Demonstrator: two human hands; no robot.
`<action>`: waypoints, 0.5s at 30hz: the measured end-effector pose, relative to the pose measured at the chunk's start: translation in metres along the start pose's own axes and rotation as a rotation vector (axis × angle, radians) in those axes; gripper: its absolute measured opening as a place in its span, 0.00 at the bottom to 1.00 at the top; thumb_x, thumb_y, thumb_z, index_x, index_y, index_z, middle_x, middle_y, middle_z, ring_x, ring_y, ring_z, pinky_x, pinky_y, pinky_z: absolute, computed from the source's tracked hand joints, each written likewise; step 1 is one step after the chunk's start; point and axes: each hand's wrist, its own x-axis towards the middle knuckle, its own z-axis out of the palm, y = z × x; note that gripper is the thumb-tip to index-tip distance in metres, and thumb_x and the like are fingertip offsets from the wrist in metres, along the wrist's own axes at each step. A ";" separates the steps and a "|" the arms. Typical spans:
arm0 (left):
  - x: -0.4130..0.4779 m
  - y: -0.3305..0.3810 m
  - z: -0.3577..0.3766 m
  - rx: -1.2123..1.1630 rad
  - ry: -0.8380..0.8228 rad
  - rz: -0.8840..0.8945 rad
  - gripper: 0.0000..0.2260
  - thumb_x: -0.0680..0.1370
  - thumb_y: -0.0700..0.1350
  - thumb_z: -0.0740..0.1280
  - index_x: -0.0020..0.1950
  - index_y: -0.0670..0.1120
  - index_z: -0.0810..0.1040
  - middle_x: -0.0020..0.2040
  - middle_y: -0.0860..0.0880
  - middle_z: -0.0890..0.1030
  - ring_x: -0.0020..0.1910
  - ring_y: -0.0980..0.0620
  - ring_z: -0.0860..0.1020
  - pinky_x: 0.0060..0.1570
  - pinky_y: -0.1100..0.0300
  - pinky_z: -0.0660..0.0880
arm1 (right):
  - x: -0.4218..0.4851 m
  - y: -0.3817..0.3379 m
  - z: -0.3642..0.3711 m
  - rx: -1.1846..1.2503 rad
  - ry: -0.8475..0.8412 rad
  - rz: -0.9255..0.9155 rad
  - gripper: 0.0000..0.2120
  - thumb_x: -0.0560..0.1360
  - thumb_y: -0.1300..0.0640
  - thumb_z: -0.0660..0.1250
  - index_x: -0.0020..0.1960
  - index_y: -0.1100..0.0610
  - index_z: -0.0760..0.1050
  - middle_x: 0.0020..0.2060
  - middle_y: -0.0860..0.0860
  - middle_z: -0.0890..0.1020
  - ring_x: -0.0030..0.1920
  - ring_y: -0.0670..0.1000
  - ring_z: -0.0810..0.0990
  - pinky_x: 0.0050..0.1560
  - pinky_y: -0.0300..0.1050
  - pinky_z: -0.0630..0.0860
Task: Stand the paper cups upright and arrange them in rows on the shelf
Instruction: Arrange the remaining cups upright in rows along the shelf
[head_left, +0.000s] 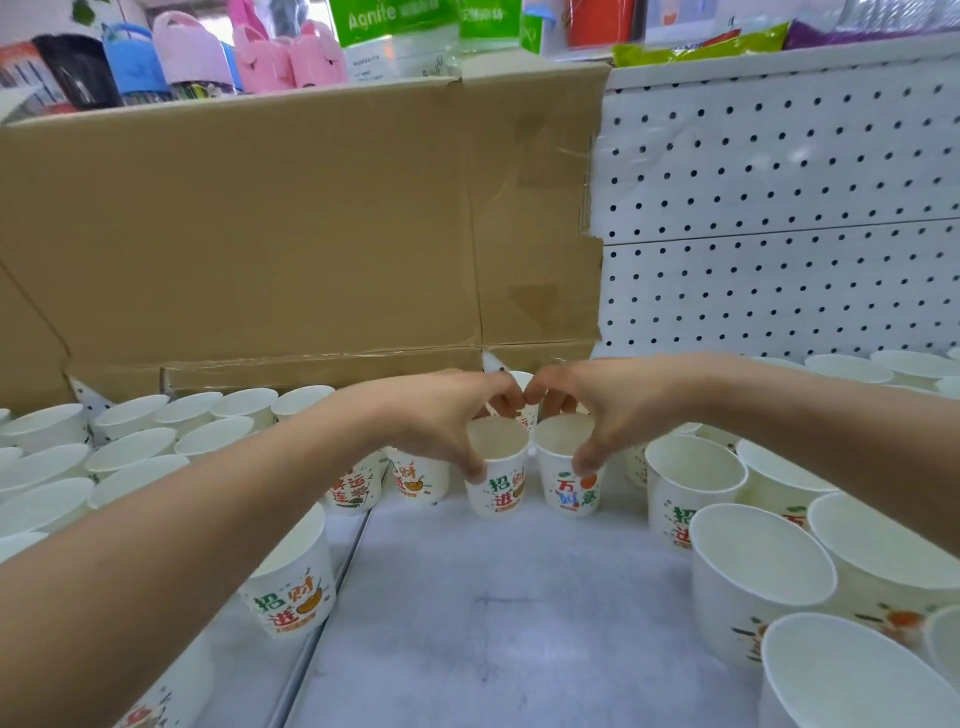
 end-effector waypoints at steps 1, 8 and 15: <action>0.000 -0.001 0.000 -0.024 0.003 -0.003 0.34 0.68 0.47 0.77 0.70 0.56 0.65 0.63 0.61 0.72 0.60 0.57 0.72 0.62 0.55 0.72 | 0.000 0.002 -0.001 0.020 0.001 0.007 0.39 0.67 0.52 0.78 0.72 0.48 0.62 0.62 0.43 0.74 0.62 0.47 0.73 0.61 0.43 0.73; -0.008 -0.006 0.002 0.003 0.163 -0.191 0.31 0.65 0.69 0.71 0.62 0.55 0.72 0.55 0.59 0.78 0.54 0.56 0.75 0.61 0.53 0.69 | -0.005 0.009 -0.005 -0.179 0.123 0.150 0.39 0.65 0.29 0.68 0.70 0.44 0.63 0.53 0.43 0.75 0.55 0.49 0.72 0.58 0.48 0.69; 0.008 -0.008 0.004 -0.110 0.183 -0.183 0.31 0.66 0.62 0.75 0.64 0.51 0.73 0.55 0.57 0.81 0.55 0.55 0.77 0.63 0.50 0.70 | 0.002 0.016 -0.003 -0.152 0.143 0.172 0.35 0.67 0.34 0.71 0.68 0.45 0.65 0.51 0.43 0.76 0.53 0.50 0.72 0.57 0.48 0.69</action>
